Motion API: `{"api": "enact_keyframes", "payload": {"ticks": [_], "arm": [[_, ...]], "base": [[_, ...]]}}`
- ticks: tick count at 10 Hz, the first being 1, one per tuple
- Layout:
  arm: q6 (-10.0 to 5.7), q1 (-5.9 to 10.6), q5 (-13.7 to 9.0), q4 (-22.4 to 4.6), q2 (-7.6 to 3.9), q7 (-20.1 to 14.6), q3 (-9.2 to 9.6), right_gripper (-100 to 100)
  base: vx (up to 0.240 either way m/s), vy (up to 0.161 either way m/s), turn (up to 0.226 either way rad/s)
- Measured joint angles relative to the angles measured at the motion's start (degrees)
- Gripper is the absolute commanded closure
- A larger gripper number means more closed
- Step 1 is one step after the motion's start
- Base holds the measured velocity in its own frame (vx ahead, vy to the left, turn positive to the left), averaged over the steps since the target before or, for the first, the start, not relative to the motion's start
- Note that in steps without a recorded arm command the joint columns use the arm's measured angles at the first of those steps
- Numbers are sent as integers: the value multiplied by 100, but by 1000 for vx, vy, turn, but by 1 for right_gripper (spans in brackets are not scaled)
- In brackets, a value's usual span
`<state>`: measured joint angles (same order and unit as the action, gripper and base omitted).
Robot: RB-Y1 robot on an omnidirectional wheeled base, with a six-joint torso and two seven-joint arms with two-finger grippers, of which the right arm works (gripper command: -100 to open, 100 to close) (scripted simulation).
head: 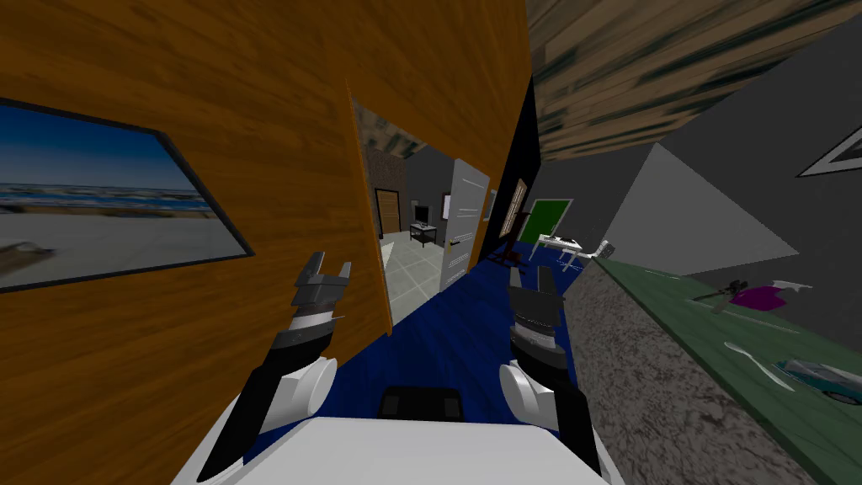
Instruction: Push the door open
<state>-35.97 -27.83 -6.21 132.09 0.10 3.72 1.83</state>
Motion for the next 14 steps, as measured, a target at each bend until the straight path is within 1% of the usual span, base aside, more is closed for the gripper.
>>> {"api": "enact_keyframes", "payload": {"ticks": [1,2,4,5,7,8,9,10,11,12,13,14], "arm": [[-10,58,24,-113,-28,-23,16,-100],[14,177,36,-256,-71,-68,-4,-100],[23,311,85,-517,-145,-159,20,-100],[28,385,116,-636,-161,-189,43,-100],[-12,532,178,-949,-213,-266,85,-100],[40,657,209,-1086,-242,-310,91,-100],[62,716,233,-1207,-278,-364,101,-100],[60,779,256,-1330,-302,-408,114,-100],[79,887,289,-1465,-304,-431,132,-100],[101,952,313,-1564,-321,-460,146,-100],[89,1008,346,-1697,-329,-491,176,-100],[88,1102,360,-1845,-366,-542,165,-100]], "base": [[93,-71,61],[93,-67,39],[93,-60,37],[99,-82,37],[118,-85,51],[139,-84,45],[103,-90,26],[83,-85,32],[82,-77,35],[70,-67,39],[75,-68,39],[89,-84,43]]}}
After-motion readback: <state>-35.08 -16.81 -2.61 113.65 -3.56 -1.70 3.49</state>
